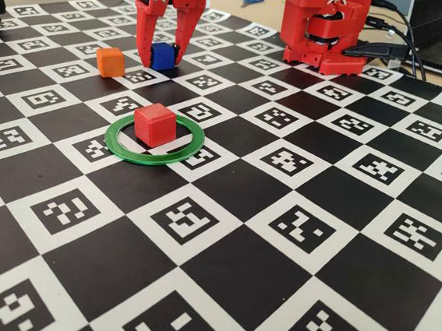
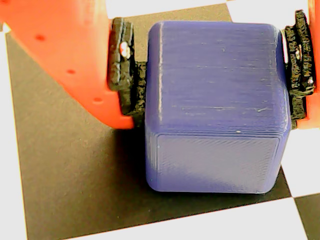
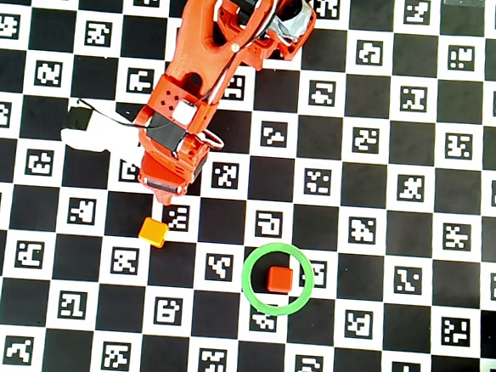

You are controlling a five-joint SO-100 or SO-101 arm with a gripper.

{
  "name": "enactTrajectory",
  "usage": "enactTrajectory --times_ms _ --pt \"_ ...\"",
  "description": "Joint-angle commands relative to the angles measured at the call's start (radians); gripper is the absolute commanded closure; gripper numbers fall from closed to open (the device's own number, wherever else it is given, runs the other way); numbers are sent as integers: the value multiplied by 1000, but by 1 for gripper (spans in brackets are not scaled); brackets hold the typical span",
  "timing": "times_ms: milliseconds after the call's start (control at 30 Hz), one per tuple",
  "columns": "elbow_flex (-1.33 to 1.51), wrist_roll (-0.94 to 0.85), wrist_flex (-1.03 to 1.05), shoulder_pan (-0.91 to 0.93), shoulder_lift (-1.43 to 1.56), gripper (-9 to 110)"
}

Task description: Grab the red cube then put it in the green circle then put the blue cube on top and finally the orange cube on top

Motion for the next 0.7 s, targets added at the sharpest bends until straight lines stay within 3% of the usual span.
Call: enactTrajectory --times_ms 0,667 --pt "-48 2 20 -6 74 91" --pt "-216 58 448 -14 308 94"
